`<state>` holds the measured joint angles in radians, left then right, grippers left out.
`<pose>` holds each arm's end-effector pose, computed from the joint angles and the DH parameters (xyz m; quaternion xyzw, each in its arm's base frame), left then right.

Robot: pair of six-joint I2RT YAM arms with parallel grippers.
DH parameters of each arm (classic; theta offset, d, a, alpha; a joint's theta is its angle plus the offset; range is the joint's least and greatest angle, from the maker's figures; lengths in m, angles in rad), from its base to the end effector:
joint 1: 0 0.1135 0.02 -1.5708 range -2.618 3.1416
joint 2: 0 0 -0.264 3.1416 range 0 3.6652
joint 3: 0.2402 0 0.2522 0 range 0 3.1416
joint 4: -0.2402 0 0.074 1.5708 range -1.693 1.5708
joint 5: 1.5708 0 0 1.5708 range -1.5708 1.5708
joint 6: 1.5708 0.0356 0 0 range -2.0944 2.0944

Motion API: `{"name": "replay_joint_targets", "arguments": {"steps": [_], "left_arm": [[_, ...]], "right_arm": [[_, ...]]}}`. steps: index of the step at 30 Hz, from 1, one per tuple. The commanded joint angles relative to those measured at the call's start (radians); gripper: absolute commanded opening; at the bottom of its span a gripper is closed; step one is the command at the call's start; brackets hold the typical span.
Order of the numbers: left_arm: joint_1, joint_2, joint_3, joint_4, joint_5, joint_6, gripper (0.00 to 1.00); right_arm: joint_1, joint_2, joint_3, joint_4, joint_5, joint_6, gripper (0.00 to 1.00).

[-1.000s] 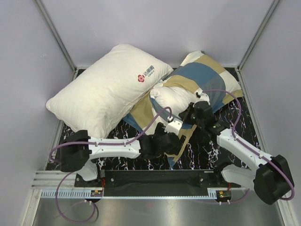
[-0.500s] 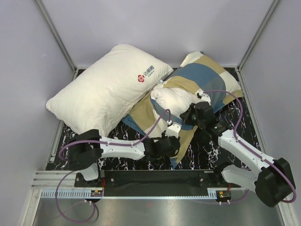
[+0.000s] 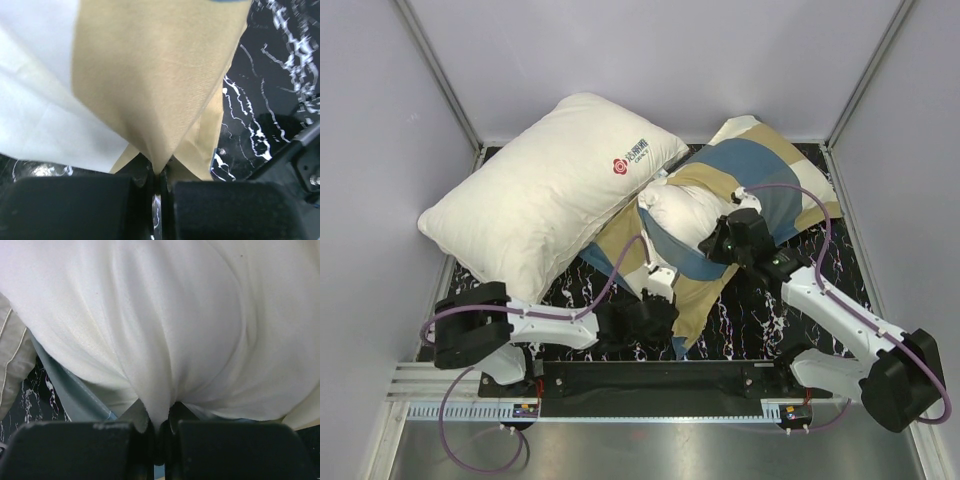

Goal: Remove the pillowcase from the pillow

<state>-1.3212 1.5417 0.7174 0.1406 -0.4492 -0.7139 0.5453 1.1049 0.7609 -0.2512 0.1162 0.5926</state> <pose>0.0903 -0.2917 0.1713 0.1721 0.8688 -0.2503 0.3910 0.2097 0.1224 0.2619 0.0481 0.8810 0.2089 0.4218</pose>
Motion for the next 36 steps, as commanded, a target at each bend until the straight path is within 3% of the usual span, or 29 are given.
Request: {"name": "replay_joint_targets", "arguments": {"steps": [1, 15, 36], "left_arm": [[-0.012, -0.069, -0.117, -0.007, 0.004, -0.081, 0.0], [-0.055, -0.126, -0.305, 0.04, -0.023, -0.222, 0.0], [-0.084, -0.103, -0.346, 0.053, -0.054, -0.299, 0.0]], "right_arm": [[-0.013, 0.015, 0.136, 0.033, 0.191, -0.057, 0.0], [-0.2, 0.125, 0.247, 0.04, 0.097, -0.112, 0.0], [-0.384, 0.239, 0.488, -0.022, -0.025, -0.201, 0.0]]}}
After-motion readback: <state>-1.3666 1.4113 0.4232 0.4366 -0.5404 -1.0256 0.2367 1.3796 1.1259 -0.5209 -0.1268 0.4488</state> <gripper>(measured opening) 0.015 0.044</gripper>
